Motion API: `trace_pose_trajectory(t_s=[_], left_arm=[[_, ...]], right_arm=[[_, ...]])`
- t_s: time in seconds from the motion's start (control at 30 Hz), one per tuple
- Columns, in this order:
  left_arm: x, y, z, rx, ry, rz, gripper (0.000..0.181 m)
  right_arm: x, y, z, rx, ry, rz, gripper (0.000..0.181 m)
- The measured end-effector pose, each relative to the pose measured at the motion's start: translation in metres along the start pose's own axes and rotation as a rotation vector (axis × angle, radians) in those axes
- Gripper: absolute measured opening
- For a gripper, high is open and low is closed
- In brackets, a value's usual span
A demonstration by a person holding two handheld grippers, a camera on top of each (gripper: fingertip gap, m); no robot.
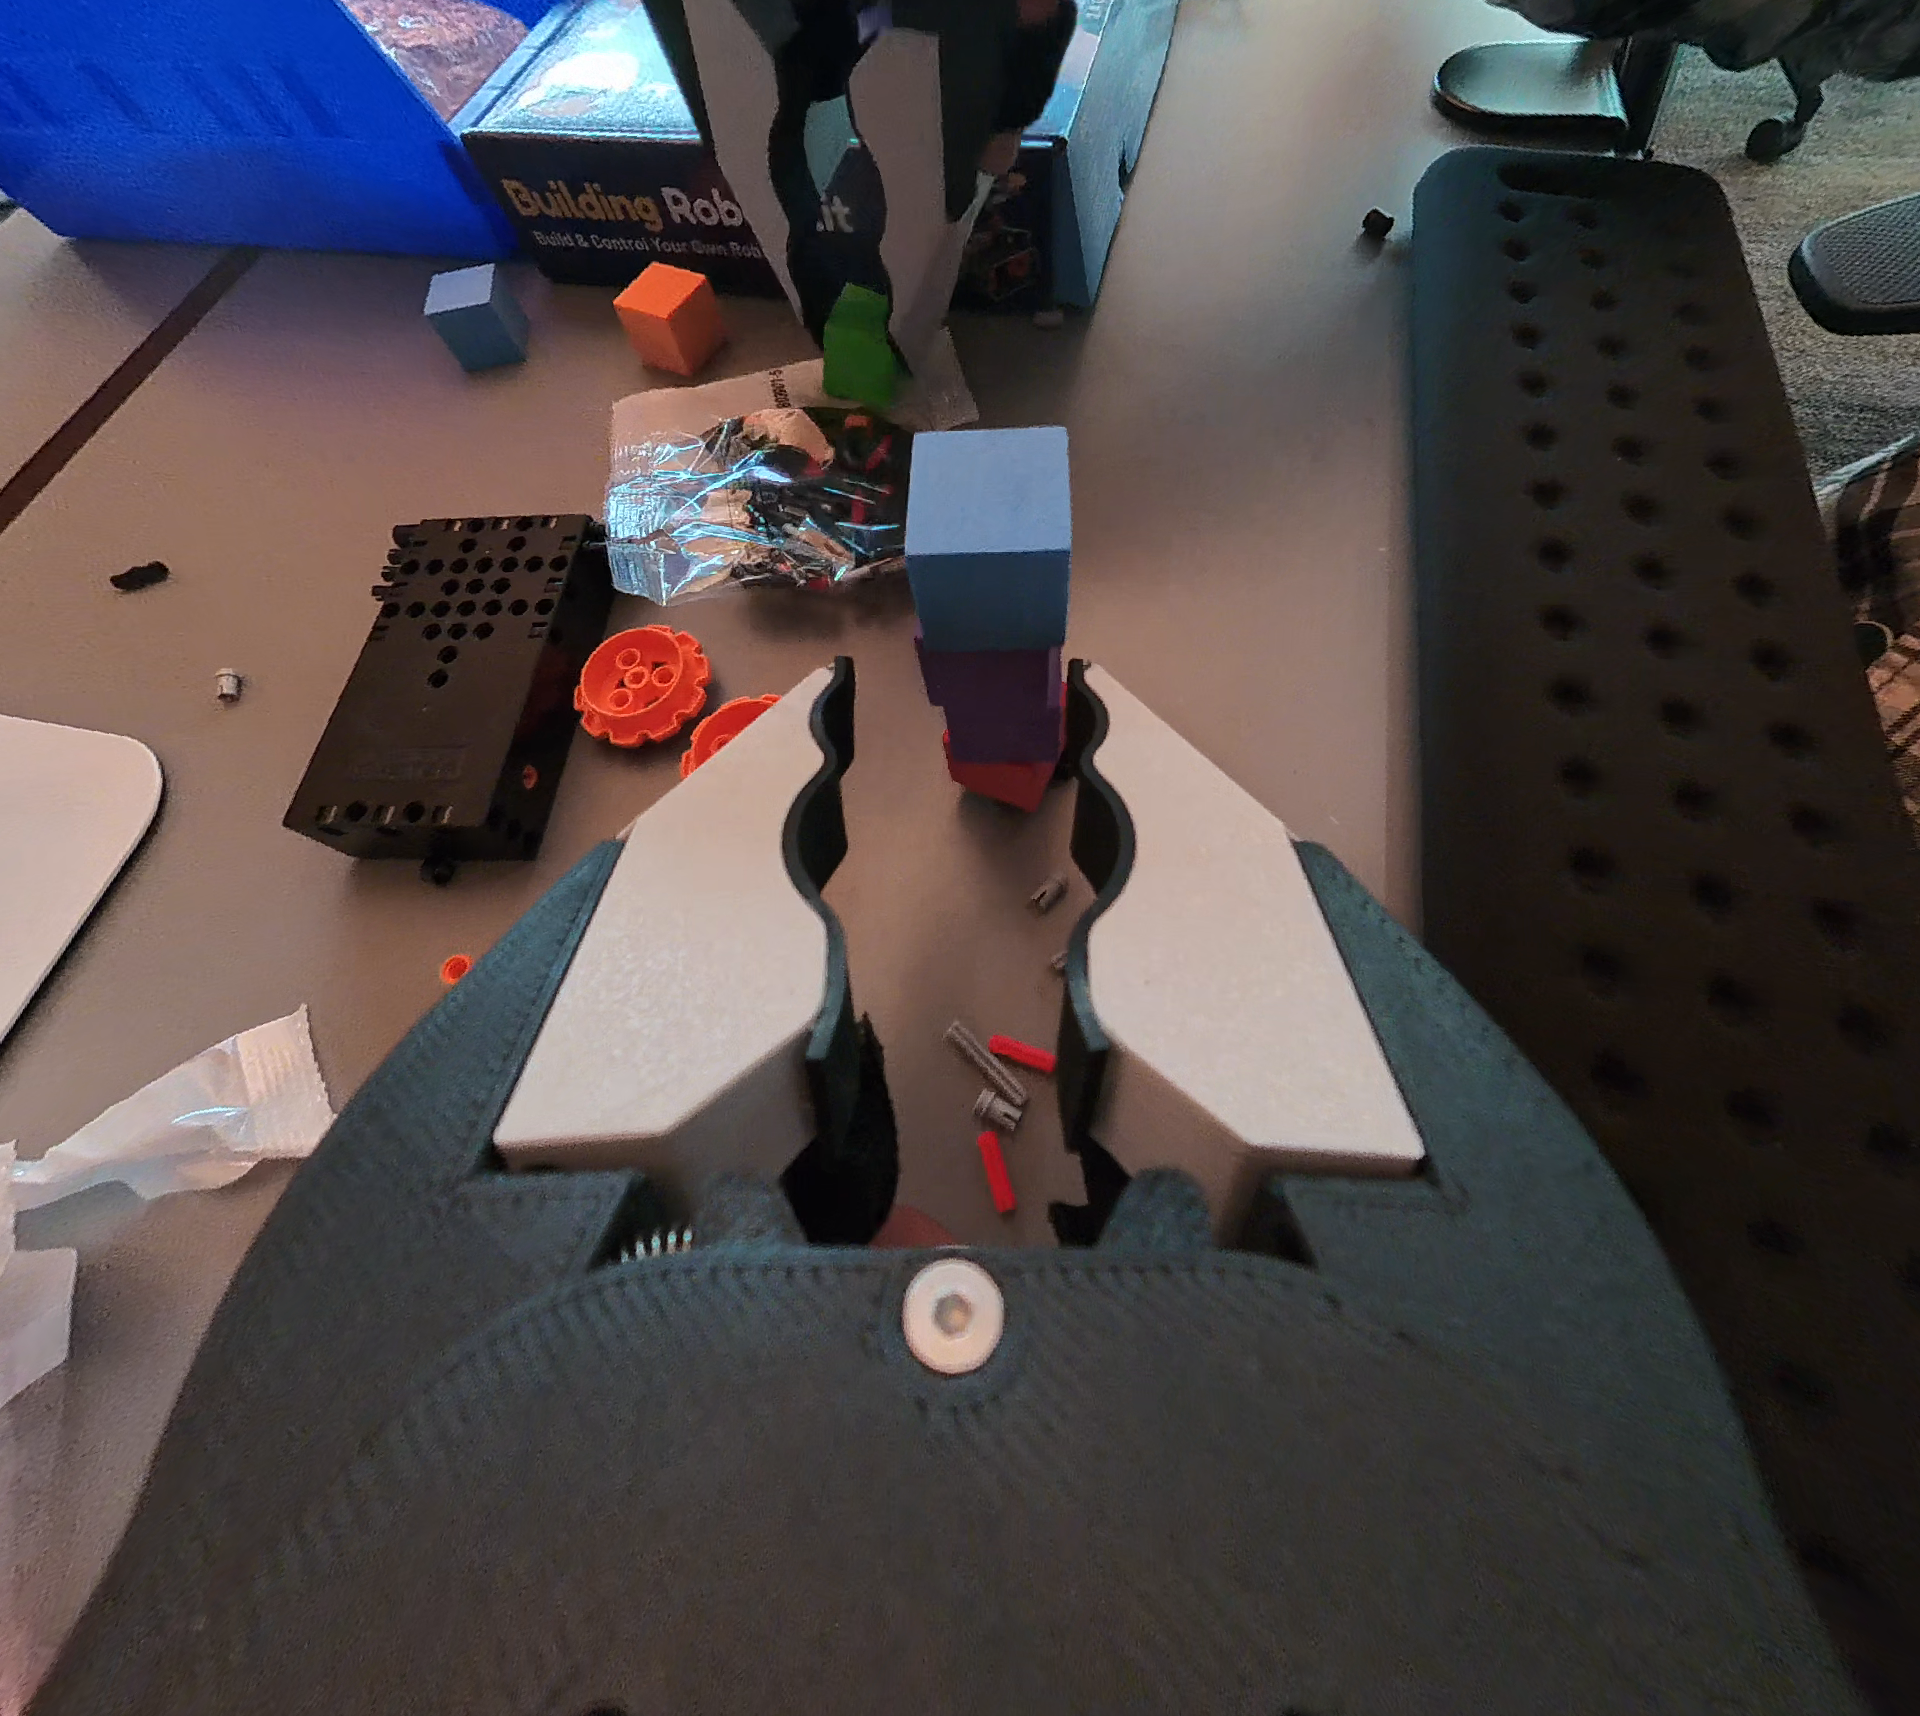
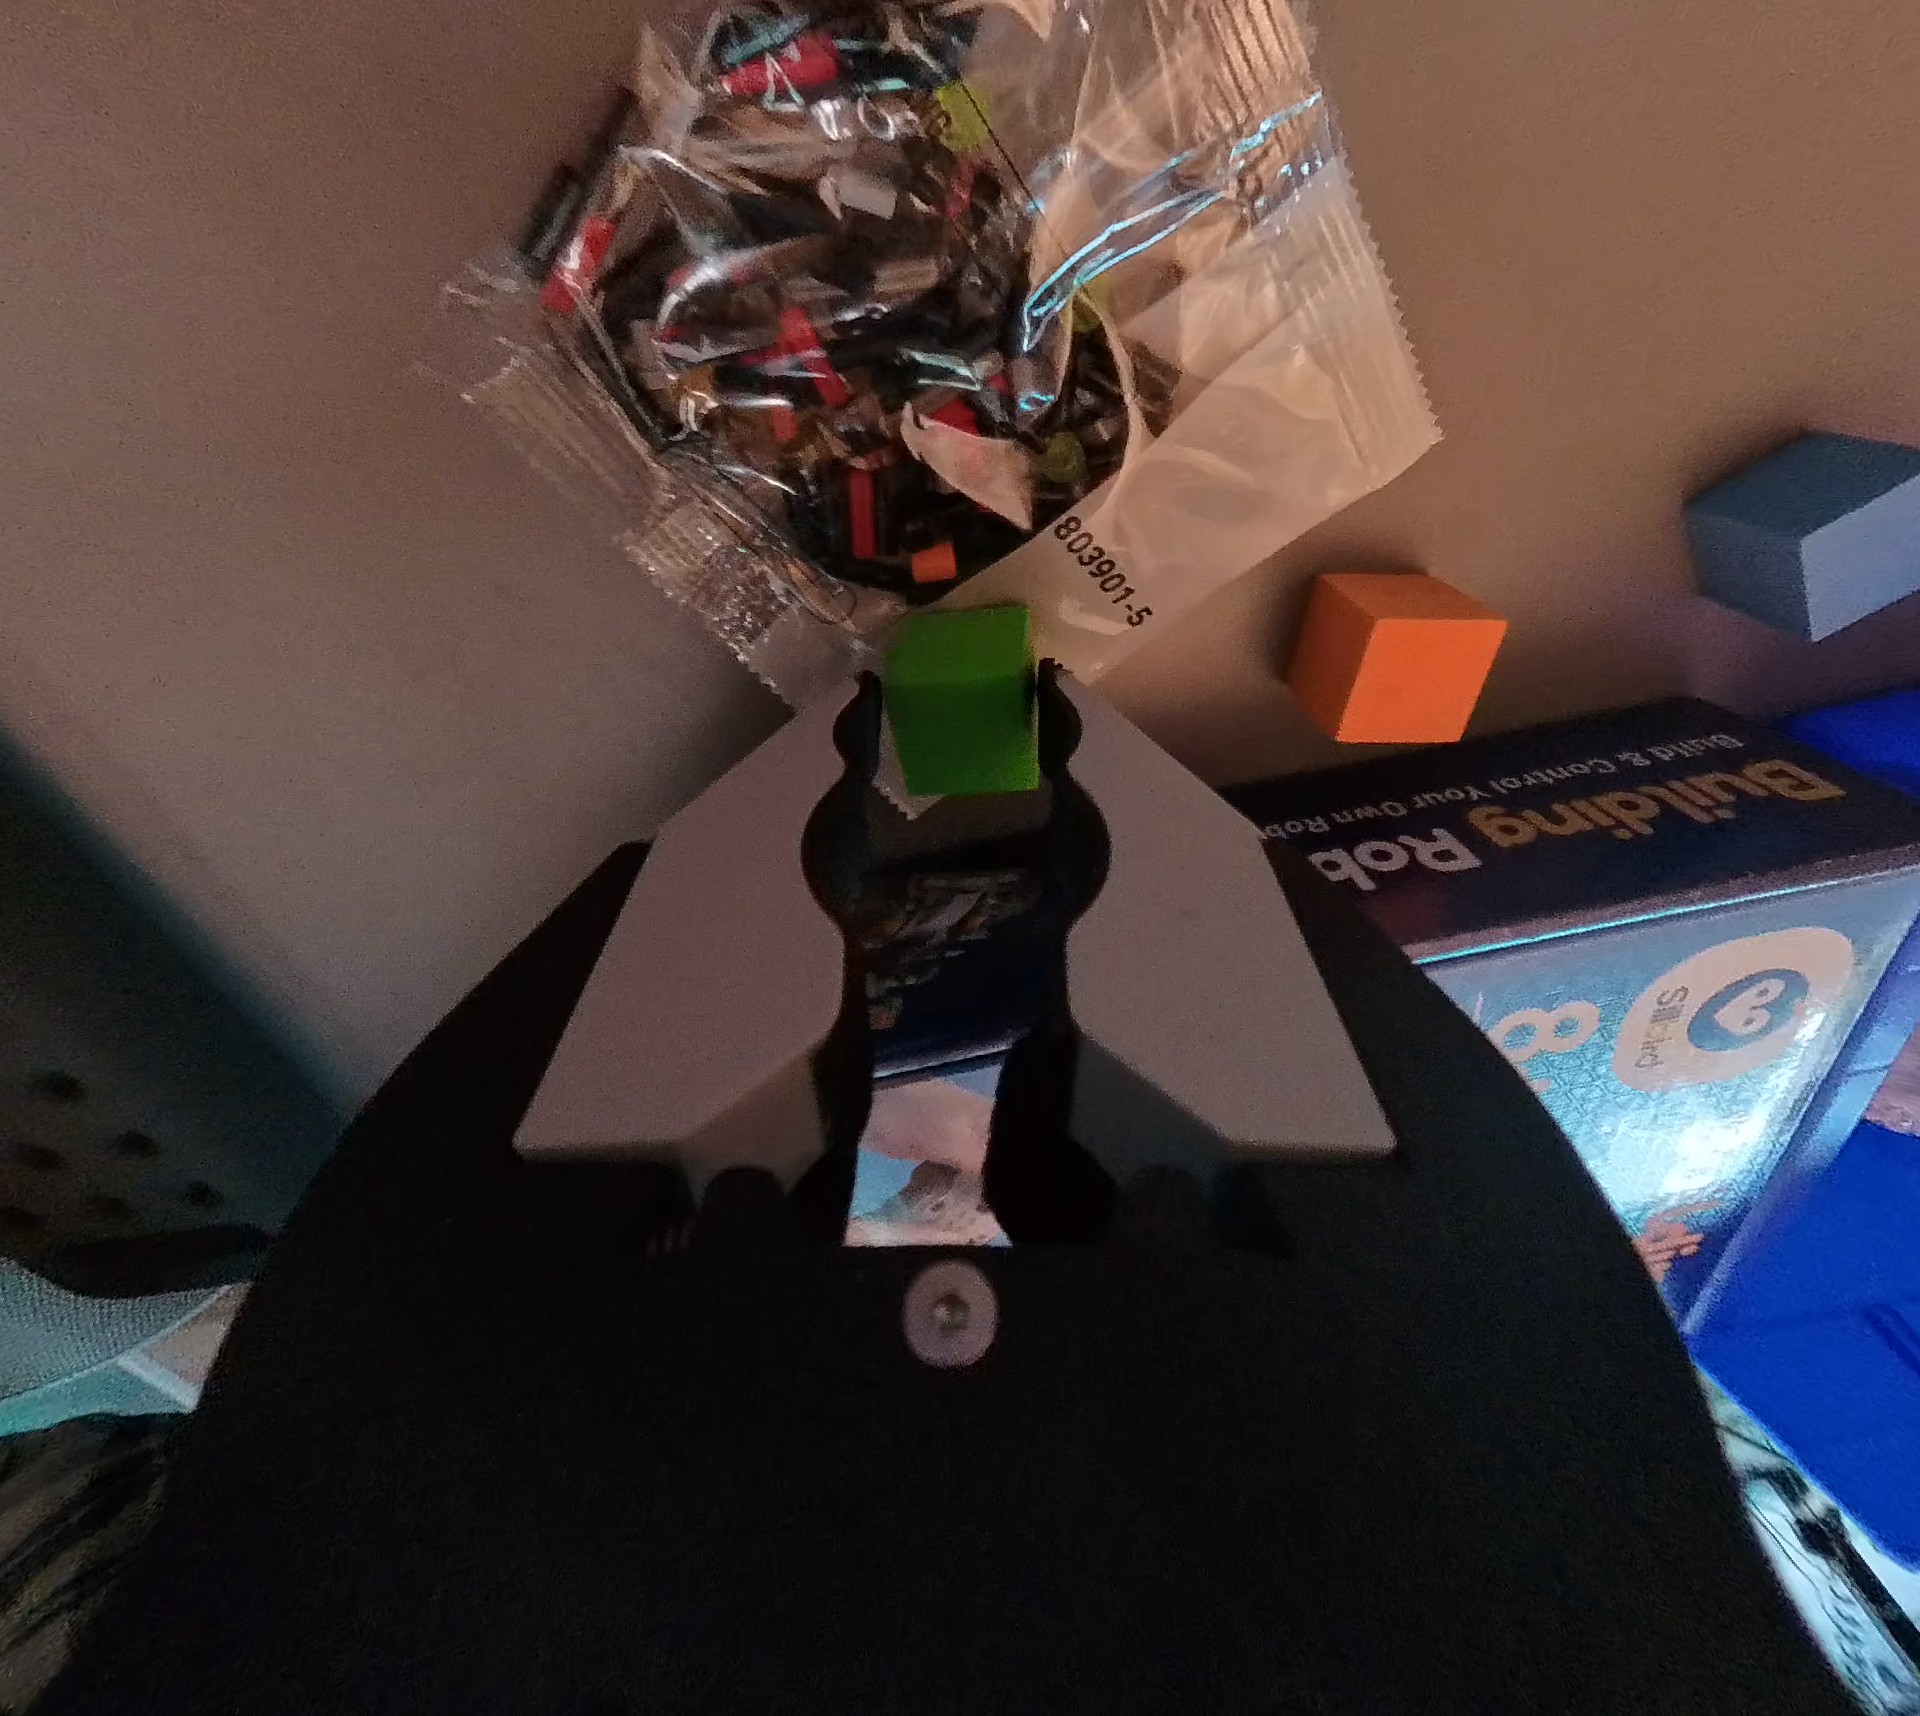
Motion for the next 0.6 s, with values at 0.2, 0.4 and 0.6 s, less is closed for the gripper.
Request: trace_pose_trajectory(t_s=[0.2, 0.4, 0.6], left_arm=[[0.0, 0.0, 0.0, 0.002, 0.003, 0.001, 0.04], [0.002, -0.002, 0.004, -0.016, -0.015, 0.002, 0.04], [0.004, -0.005, 0.006, -0.03, -0.019, 0.004, 0.04]], right_arm=[[-0.003, 0.005, 0.002, 0.001, 0.011, -0.014, 0.034], [-0.001, 0.001, 0.0, -0.007, 0.022, 0.014, 0.027], [0.019, -0.047, 0.046, -0.328, -0.018, 0.05, 0.026]])
Point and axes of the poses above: each gripper's, where its closed fingertips meet, z back along the fingers, y out of its underside, x = y × z across the jaws, the point moved 4 cm from there along z, back along the fingers, and after that the axes turned 12 degrees about -x, right-handed, at the moved point
